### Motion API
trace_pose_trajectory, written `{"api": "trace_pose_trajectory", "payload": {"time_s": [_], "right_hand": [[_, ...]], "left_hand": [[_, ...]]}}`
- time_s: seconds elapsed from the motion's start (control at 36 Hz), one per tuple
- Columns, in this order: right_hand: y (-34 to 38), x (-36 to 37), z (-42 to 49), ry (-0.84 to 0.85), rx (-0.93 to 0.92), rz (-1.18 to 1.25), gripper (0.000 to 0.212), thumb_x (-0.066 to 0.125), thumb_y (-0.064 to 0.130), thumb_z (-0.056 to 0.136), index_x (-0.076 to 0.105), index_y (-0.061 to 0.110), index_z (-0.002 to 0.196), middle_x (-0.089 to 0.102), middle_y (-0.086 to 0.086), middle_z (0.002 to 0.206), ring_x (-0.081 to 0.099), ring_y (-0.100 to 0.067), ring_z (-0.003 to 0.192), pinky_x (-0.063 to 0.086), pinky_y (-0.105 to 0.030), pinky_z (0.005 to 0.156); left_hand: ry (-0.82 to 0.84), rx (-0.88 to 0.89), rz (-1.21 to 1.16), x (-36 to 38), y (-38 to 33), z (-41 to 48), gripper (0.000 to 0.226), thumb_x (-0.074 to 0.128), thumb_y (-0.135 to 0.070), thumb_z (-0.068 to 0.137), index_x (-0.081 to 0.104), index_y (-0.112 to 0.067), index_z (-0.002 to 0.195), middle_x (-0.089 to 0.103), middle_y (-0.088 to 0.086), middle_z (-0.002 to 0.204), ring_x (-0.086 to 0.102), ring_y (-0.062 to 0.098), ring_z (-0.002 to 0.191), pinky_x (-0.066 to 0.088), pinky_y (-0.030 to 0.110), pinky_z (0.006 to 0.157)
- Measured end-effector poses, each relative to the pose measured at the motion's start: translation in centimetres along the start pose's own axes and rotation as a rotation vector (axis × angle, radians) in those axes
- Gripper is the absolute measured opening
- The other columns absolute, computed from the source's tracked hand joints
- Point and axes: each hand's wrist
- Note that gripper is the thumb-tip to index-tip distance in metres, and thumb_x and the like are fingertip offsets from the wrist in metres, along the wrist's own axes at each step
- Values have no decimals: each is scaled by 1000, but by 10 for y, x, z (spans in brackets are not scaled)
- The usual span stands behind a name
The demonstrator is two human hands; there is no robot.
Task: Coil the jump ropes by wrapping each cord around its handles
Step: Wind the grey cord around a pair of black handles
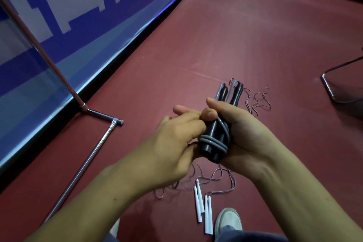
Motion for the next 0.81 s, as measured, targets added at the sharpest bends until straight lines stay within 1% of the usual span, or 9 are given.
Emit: {"api": "trace_pose_trajectory", "payload": {"time_s": [0.08,0.17,0.25,0.33,0.44,0.58,0.67,0.72,0.81], "right_hand": [[-4,-3,3,-60,26,-58,61,43,33,102,65,16,47,77,-9,107,73,-20,91,52,-40,81],[-11,-6,5,-130,63,-107,47,51,31,99,54,14,55,64,-6,68,63,-19,57,49,-34,63],[-17,-10,7,-130,13,-249,37,55,28,97,51,13,64,60,-8,73,60,-21,63,49,-35,66],[-19,-11,7,-56,-14,-340,35,56,25,98,50,12,66,59,-5,75,58,-21,64,49,-38,70],[-15,-14,3,-6,9,-356,31,61,27,92,51,11,67,52,-16,84,56,-29,68,55,-53,77],[-10,-12,0,-25,9,-401,28,63,28,85,55,6,71,55,-18,93,56,-36,78,46,-72,91],[-13,-13,1,-34,0,-457,27,61,26,89,53,4,76,61,-17,82,58,-33,70,51,-69,86],[-15,-14,1,-52,-7,-497,32,59,24,94,51,7,68,58,-18,74,59,-32,64,54,-60,76],[-16,-16,1,-70,-8,-539,35,55,21,100,52,6,69,56,-23,71,61,-36,65,54,-49,69]], "left_hand": [[54,-37,-59,-4,-1,-4,17,64,-4,82,50,-11,76,47,-11,74,46,3,68,37,21,62],[159,-154,-113,-6,3,-5,19,65,-13,84,52,-14,71,54,-3,71,50,12,63,41,31,58],[304,-313,-208,-4,11,-5,17,67,-14,88,62,-12,73,60,-6,77,57,12,67,45,26,64],[385,-378,-220,-5,15,-4,16,63,-23,89,74,-11,86,70,-4,90,69,14,89,56,38,85],[360,-367,-274,-8,10,-6,16,64,-23,89,72,-12,79,68,-8,95,65,10,96,52,40,92],[310,-426,-364,-8,7,-6,31,60,-23,98,71,-6,74,71,-8,91,62,-7,95,49,34,94],[339,-476,-303,-7,5,-4,21,64,-19,97,74,-11,80,72,-7,85,65,3,80,53,33,82],[366,-512,-276,-5,3,-4,11,68,-13,94,74,-15,86,72,-11,76,63,-3,66,49,18,68],[395,-504,-167,-4,2,-3,10,65,-15,93,73,-17,87,73,-11,79,67,0,73,52,23,71]]}}
Point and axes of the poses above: each hand's wrist, its own z-axis towards the middle knuckle, its own x-axis out of the palm, y = z × x
